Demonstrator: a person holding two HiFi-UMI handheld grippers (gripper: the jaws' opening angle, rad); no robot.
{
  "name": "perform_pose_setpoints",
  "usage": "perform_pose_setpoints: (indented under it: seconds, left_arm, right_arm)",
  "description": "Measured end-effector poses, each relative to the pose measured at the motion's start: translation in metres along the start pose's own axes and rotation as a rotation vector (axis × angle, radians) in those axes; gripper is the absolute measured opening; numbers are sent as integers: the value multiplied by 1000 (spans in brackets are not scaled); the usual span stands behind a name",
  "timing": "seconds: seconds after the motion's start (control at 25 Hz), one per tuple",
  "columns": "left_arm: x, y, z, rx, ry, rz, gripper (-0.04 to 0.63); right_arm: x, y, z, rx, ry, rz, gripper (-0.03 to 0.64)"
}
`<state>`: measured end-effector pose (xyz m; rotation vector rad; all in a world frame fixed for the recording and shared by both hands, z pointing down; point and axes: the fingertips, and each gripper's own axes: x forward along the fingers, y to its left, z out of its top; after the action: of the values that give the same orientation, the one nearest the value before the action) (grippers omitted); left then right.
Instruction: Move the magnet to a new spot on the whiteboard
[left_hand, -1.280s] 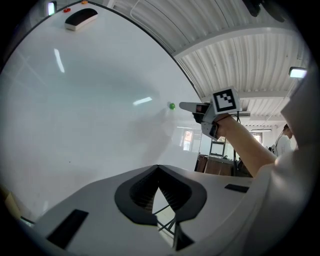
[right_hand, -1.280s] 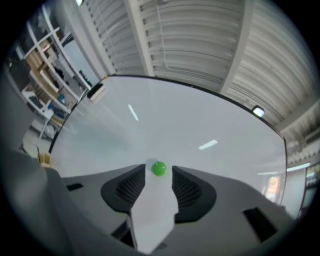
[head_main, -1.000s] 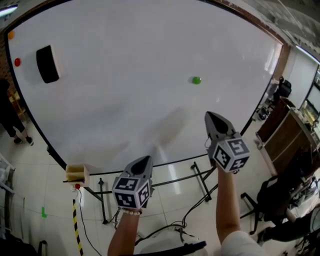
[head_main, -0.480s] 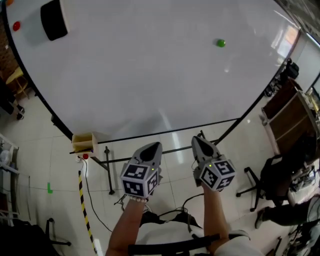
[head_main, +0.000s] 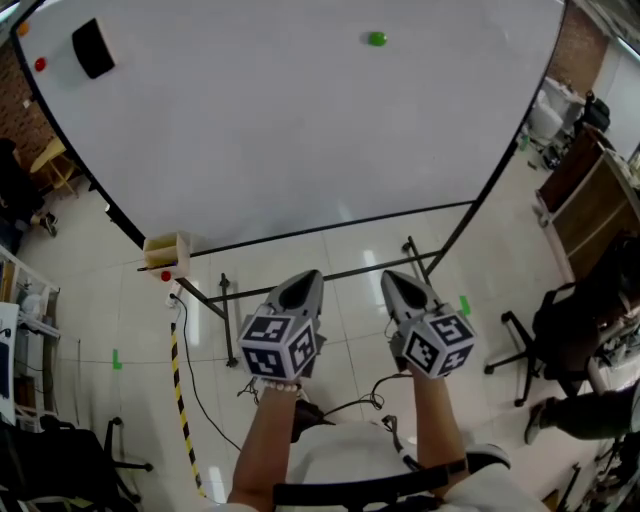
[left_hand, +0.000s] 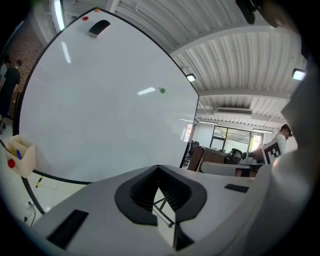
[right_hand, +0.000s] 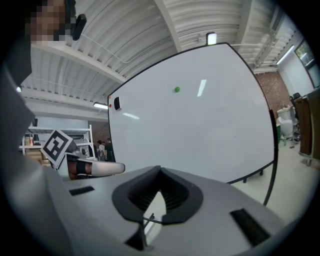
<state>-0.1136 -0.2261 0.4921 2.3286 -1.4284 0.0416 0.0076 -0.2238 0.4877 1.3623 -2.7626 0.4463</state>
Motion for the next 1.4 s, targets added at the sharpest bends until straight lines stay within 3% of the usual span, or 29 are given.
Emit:
perform_pose_setpoints:
  seconds: [0.32, 0.6, 0.92, 1.4]
  left_arm:
    - [-18, -119, -43, 33, 6, 37, -2]
    - [-40, -169, -67, 19, 9, 60, -3]
    - [-64, -174, -59, 41, 3, 54, -3]
    - [-111, -124, -41, 36, -22, 23, -3]
  right_arm:
    - [-112, -34, -8, 24, -14, 60, 2]
    - [-167, -43, -20, 49, -7, 93, 2]
    - [-176, -21, -10, 44, -39, 98, 2]
    - [-151, 48, -17, -10, -21, 58, 2]
